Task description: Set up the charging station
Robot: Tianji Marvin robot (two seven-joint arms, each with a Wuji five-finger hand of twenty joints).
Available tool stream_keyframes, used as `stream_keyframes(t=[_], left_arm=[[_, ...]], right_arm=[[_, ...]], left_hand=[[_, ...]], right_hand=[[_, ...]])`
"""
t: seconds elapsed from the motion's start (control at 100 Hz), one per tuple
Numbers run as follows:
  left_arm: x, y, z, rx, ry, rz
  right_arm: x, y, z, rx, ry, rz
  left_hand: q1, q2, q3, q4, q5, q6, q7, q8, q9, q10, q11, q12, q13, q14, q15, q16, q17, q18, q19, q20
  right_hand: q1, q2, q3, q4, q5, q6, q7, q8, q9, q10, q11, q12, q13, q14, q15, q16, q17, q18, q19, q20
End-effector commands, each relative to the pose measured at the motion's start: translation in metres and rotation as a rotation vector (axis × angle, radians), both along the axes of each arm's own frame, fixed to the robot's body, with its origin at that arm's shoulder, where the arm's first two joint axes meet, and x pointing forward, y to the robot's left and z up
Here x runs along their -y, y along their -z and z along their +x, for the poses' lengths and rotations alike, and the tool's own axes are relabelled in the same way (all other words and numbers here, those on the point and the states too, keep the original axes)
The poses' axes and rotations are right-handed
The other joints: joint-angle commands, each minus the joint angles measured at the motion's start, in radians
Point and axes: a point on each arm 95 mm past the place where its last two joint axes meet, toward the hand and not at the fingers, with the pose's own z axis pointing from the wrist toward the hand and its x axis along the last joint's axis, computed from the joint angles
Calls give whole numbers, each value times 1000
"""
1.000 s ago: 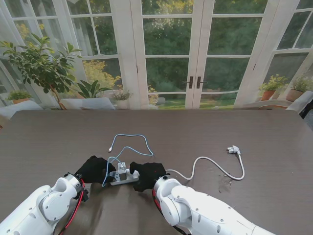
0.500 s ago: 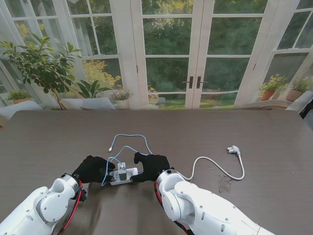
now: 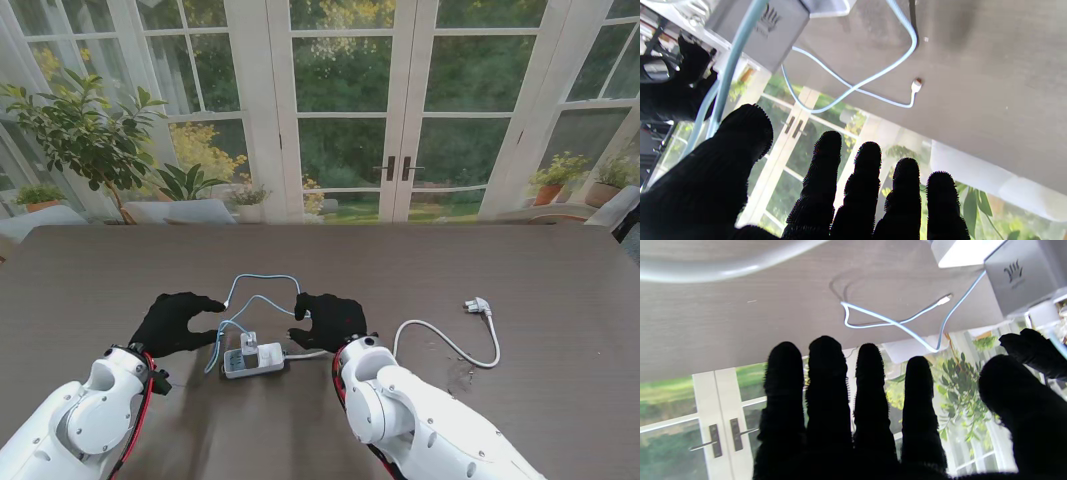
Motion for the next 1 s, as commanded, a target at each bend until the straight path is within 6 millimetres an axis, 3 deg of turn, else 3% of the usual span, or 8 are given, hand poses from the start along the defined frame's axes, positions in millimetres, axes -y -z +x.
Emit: stream_keyframes(t=[0.0,0.18,0.41,0.56,0.76,0.99], left_arm=[[1,-6,-1,11,-19,-23],[-1,-15,-4,58,-89,-131],[6,-17,-12,104,-129,-247],[13,-15,-15,132,-145,-308],[20,-11,-19,139,-159,-369],[22,-13,-24,160,-173,-372]], right_arm=[[1,-4,-6,-11,-11,29],[23,-17,-12,10,34,139],[51,-26,-20,33,93,328],[67,-29,-23,54,126,414],[91,-17,-29,52,142,514],[103,-9,-37,82,171,607]], left_hand=[[-10,22,-36,-1,-20,-1,-6,-9,-30,-21,-13,-20,-40,-24,-30,-21,-26,-33,-40,-24],[3,22,-36,1,-51,42,-31,-29,-77,-20,-31,-54,-84,-48,-51,-53,-42,-58,-108,-68],[9,15,-38,2,-65,42,-36,-37,-103,-22,-35,-69,-111,-57,-58,-70,-54,-69,-134,-85],[12,12,-41,2,-66,40,-32,-36,-117,-25,-37,-77,-123,-57,-64,-80,-62,-73,-155,-96],[21,-3,-42,3,-72,43,-34,-36,-126,-18,-39,-84,-127,-56,-71,-89,-66,-67,-184,-108],[18,-5,-42,2,-68,50,-32,-35,-120,-18,-35,-85,-122,-52,-71,-91,-61,-63,-192,-109]], right_hand=[[0,-30,56,-3,46,-3,-446,28,-24,7,-16,-27,-39,5,-53,-1032,-31,29,-51,-24],[28,-74,134,-6,43,0,-433,44,-37,-19,-50,-68,-101,-18,-161,-1093,-71,4,-140,-61],[69,-162,204,0,-38,6,-456,35,-86,-42,-52,-89,-153,-41,-208,-1131,-92,-16,-176,-72],[56,-179,199,-6,-40,5,-449,38,-95,-49,-45,-91,-170,-47,-221,-1145,-103,-23,-198,-81],[38,-189,159,-18,-55,-15,-456,34,-113,-63,-46,-98,-215,-35,-246,-1167,-150,-2,-269,-107],[41,-194,155,-20,-43,-15,-449,35,-104,-65,-41,-98,-219,-31,-252,-1176,-152,25,-310,-110]])
